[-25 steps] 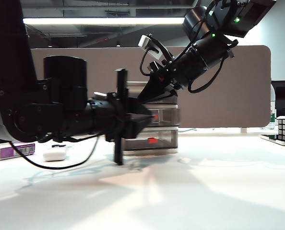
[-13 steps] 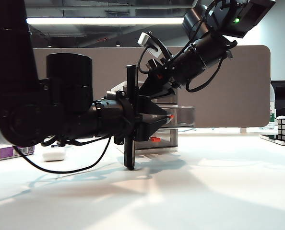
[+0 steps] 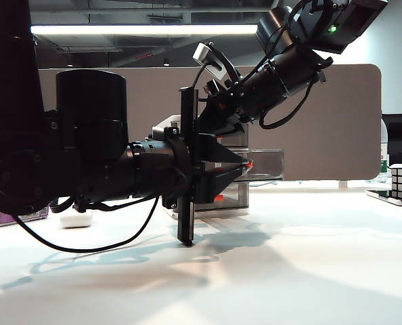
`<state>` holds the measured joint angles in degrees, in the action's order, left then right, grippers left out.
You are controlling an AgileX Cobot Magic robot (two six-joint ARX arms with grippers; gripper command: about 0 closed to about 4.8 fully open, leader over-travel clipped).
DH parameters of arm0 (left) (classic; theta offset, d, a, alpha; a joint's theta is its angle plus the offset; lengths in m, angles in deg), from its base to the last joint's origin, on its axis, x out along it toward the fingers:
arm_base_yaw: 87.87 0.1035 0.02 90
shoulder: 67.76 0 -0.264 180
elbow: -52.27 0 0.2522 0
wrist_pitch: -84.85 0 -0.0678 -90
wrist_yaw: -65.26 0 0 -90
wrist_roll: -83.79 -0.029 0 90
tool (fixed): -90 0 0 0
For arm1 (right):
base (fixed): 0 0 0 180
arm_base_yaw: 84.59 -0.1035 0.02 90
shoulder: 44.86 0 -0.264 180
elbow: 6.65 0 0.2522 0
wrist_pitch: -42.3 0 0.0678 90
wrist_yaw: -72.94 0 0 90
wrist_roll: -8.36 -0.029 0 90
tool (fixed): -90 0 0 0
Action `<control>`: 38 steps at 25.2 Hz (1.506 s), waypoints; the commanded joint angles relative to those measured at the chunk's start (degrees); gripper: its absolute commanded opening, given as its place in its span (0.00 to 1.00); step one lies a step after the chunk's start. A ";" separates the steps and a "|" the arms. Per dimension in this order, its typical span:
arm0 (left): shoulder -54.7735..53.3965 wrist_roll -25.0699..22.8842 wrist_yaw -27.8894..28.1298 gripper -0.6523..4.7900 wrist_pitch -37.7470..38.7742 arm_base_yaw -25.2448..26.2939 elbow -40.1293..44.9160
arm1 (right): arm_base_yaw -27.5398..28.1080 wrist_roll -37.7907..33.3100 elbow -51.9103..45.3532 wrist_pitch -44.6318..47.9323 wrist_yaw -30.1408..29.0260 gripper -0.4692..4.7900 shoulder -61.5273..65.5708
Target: Open the second layer of the drawer on the table, pick up the earphone case on the table and put it in, and finally close the drawer.
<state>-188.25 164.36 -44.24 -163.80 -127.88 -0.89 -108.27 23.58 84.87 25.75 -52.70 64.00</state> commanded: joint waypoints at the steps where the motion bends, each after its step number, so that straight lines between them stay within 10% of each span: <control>1: -1.57 -2.38 -5.70 0.43 5.05 0.76 1.05 | -0.13 -0.39 0.33 1.53 -0.63 0.08 -0.24; 8: -1.57 -4.66 -10.67 0.64 2.80 1.05 2.93 | -0.13 -1.73 0.33 0.96 -2.71 0.08 -0.35; 22: 7.87 -13.42 -8.81 0.63 -1.01 17.20 24.20 | -0.20 -1.73 0.35 2.95 -6.47 0.08 -4.79; 31: 12.63 -16.63 -9.94 0.63 -0.94 26.86 21.59 | 0.28 -1.70 1.01 6.43 5.64 0.08 -4.00; 38: 12.90 -32.83 -13.97 0.63 -0.85 27.36 12.63 | 0.35 -1.68 1.03 6.60 4.83 0.08 -4.04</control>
<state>-175.66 134.50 -56.92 -165.17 -100.84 12.67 -107.96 22.07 85.52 31.67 -47.08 60.33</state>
